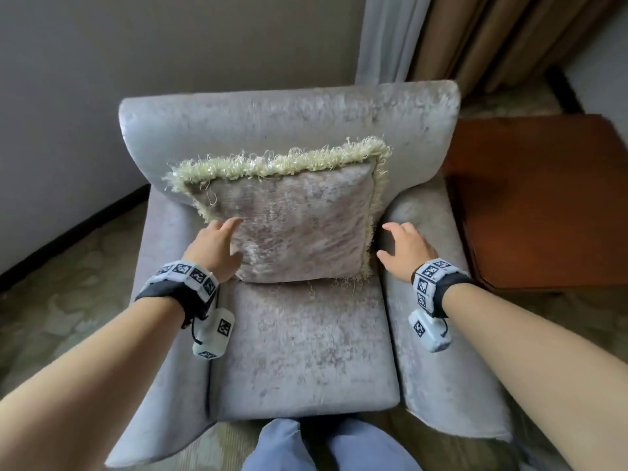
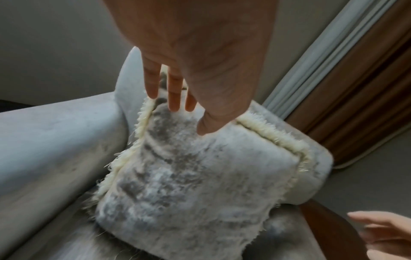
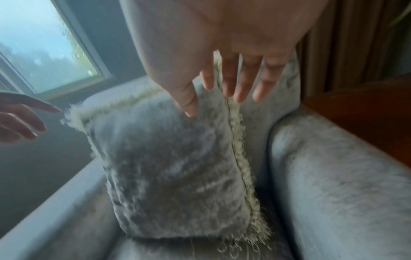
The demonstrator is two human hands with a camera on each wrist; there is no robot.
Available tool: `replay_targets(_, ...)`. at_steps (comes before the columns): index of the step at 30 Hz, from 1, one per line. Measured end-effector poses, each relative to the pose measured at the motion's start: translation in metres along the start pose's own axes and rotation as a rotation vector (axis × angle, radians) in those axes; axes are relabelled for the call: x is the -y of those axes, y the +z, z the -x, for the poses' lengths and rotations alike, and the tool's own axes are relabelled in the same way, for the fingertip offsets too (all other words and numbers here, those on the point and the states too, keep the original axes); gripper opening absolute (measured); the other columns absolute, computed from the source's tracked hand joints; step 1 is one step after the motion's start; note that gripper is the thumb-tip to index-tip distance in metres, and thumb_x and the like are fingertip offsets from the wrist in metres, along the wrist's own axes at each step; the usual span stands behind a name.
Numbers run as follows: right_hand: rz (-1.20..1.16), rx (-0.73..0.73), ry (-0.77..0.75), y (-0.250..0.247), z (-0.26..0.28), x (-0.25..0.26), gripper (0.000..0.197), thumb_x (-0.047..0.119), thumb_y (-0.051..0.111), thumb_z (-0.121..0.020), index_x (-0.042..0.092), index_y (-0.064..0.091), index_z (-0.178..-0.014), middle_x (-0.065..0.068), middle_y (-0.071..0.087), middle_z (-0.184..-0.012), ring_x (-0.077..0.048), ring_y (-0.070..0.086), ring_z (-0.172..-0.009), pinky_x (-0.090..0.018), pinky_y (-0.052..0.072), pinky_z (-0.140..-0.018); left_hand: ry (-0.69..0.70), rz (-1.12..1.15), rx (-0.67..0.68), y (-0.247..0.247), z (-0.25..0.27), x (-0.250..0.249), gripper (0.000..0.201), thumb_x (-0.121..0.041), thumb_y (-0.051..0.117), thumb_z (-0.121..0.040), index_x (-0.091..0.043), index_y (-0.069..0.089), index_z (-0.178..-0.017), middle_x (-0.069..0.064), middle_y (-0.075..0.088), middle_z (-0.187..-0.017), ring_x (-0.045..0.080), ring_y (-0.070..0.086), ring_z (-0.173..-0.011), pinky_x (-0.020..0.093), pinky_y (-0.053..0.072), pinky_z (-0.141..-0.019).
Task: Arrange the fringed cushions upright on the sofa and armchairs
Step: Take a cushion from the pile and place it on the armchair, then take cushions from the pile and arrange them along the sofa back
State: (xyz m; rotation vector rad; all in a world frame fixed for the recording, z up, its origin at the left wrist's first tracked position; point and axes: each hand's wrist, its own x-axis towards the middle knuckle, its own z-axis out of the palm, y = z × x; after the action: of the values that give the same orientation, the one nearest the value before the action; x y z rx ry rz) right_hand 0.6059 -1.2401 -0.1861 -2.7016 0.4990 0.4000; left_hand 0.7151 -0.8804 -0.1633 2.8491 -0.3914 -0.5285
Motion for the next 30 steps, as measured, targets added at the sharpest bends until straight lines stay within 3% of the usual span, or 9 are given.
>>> replay_targets(7, -0.134, -0.115, 0.038, -0.072, 0.062, 0.017, 0.059, 0.043, 0.065, -0.084, 0.025, 0.046, -0.136, -0.005, 0.051, -0.129, -0.029, 0.053, -0.117, -0.042, 0.046, -0.096, 0.203, -0.157, 0.012, -0.070, 0.022, -0.044, 0.061, -0.026, 0.061, -0.089, -0.030, 0.034, -0.144, 0.008, 0.049, -0.129, 0.028, 0.051, -0.115, 0.044, 0.051, -0.093)
replay_targets(11, -0.194, -0.230, 0.104, -0.098, 0.100, 0.018, 0.059, 0.042, 0.065, -0.083, 0.025, 0.045, -0.136, -0.002, 0.054, -0.124, -0.026, 0.058, -0.108, -0.037, 0.048, -0.089, 0.347, -0.176, -0.023, -0.096, 0.024, -0.080, 0.056, -0.034, 0.057, -0.092, -0.035, 0.033, -0.143, 0.003, 0.048, -0.134, 0.024, 0.053, -0.115, 0.046, 0.052, -0.093)
replay_targets(15, -0.184, -0.315, 0.164, -0.113, 0.140, 0.003, 0.056, 0.041, 0.066, -0.082, 0.026, 0.047, -0.132, -0.001, 0.055, -0.115, -0.028, 0.060, -0.099, -0.043, 0.051, -0.083, 0.511, -0.231, -0.042, -0.108, 0.025, -0.132, 0.055, -0.037, 0.055, -0.092, -0.037, 0.033, -0.142, 0.000, 0.050, -0.128, 0.022, 0.054, -0.109, 0.045, 0.051, -0.091)
replay_targets(24, -0.176, -0.451, 0.446, -0.143, 0.262, -0.090, 0.047, 0.046, 0.062, -0.084, 0.034, 0.046, -0.127, 0.005, 0.057, -0.113, -0.019, 0.062, -0.094, -0.042, 0.055, -0.077, 0.890, -0.283, -0.053, -0.099, 0.069, -0.299, 0.057, -0.035, 0.056, -0.087, -0.034, 0.038, -0.141, 0.004, 0.050, -0.126, 0.031, 0.050, -0.119, 0.047, 0.041, -0.098)
replay_targets(28, -0.266, -0.521, 0.584, -0.145, 0.331, -0.151, 0.046, 0.042, 0.064, -0.082, 0.032, 0.047, -0.124, 0.008, 0.051, -0.102, -0.020, 0.061, -0.088, -0.043, 0.055, -0.080, 1.038, -0.277, 0.002, -0.073, 0.104, -0.388, 0.056, -0.038, 0.054, -0.088, -0.035, 0.036, -0.141, 0.002, 0.049, -0.125, 0.028, 0.050, -0.118, 0.049, 0.041, -0.096)
replay_targets(30, -0.288, -0.564, 0.646, -0.147, 0.365, -0.182, 0.048, 0.034, 0.066, -0.084, 0.024, 0.049, -0.127, 0.002, 0.053, -0.105, -0.024, 0.060, -0.095, -0.038, 0.051, -0.087, 1.099, -0.288, 0.011, -0.057, 0.126, -0.433, 0.055, -0.040, 0.052, -0.090, -0.036, 0.034, -0.142, 0.001, 0.048, -0.126, 0.027, 0.048, -0.119, 0.049, 0.039, -0.098)
